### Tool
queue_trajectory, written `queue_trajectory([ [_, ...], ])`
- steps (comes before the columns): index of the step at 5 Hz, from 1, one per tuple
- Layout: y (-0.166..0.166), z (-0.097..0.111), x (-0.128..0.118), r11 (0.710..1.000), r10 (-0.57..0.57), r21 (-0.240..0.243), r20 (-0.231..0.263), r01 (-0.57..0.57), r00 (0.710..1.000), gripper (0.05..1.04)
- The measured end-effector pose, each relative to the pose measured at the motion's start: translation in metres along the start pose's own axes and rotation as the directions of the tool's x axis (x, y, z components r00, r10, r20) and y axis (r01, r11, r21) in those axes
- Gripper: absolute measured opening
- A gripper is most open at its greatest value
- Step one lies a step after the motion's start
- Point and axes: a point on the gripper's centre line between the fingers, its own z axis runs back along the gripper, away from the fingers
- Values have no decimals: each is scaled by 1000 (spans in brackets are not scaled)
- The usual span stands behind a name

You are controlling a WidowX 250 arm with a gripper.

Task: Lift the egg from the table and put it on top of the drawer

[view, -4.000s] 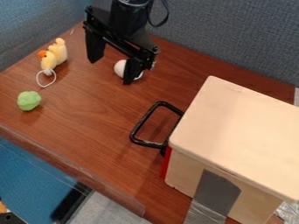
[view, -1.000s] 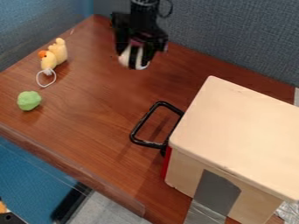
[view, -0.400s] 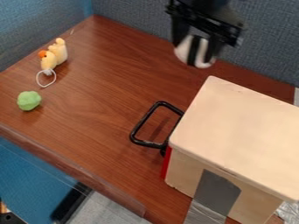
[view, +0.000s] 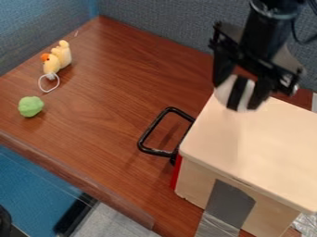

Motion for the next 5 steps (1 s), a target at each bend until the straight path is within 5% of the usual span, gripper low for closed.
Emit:
queue_trajectory([
  [1, -2, -8, -9, 1000, 17, 10, -71, -17, 997, 813],
  [2, 1, -2, -7, 999, 28, 30, -93, -26, 995, 1009],
  [3, 11, 19, -9, 994, 77, 91, -111, -67, 991, 1008],
  [4, 19, 52, -12, 990, 118, 90, -73, -111, 990, 1001],
  [5, 24, 61, -17, 987, 139, 87, -81, -132, 987, 1001],
])
